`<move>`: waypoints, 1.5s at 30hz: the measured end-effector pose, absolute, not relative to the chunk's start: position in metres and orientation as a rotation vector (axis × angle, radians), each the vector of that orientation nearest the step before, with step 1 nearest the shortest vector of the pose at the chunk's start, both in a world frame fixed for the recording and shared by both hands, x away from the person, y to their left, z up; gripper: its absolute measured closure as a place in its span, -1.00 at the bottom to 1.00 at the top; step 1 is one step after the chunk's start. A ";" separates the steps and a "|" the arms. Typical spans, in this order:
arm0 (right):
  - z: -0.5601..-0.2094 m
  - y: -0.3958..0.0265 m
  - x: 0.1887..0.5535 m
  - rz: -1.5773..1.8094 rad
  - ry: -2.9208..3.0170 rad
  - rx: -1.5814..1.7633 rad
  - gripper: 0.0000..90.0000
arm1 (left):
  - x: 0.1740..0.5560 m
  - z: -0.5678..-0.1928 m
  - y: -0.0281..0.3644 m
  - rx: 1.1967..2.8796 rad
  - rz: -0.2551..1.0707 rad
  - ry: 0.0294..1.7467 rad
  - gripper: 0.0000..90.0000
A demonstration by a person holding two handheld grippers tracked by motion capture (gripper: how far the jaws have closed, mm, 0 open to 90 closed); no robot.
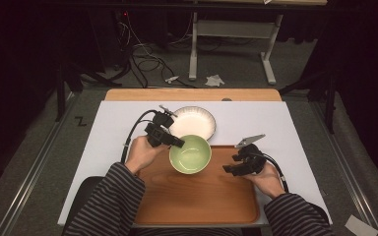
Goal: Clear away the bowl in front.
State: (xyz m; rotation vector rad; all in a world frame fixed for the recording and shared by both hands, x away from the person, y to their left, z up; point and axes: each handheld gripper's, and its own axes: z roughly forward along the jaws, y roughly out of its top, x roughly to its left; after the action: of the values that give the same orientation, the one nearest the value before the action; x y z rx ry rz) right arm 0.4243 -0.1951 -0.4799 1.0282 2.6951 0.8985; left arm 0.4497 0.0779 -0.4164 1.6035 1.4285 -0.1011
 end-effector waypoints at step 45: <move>-0.479 -0.195 0.424 0.897 2.694 1.035 -0.11 | 0.441 -0.464 0.065 1.698 -0.126 1.504 0.82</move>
State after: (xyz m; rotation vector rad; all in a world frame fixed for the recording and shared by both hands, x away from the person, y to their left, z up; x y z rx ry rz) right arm 0.4241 -0.1955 -0.4793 1.0352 2.6936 0.8971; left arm 0.4408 0.0654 -0.4640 1.6983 1.5037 -0.1263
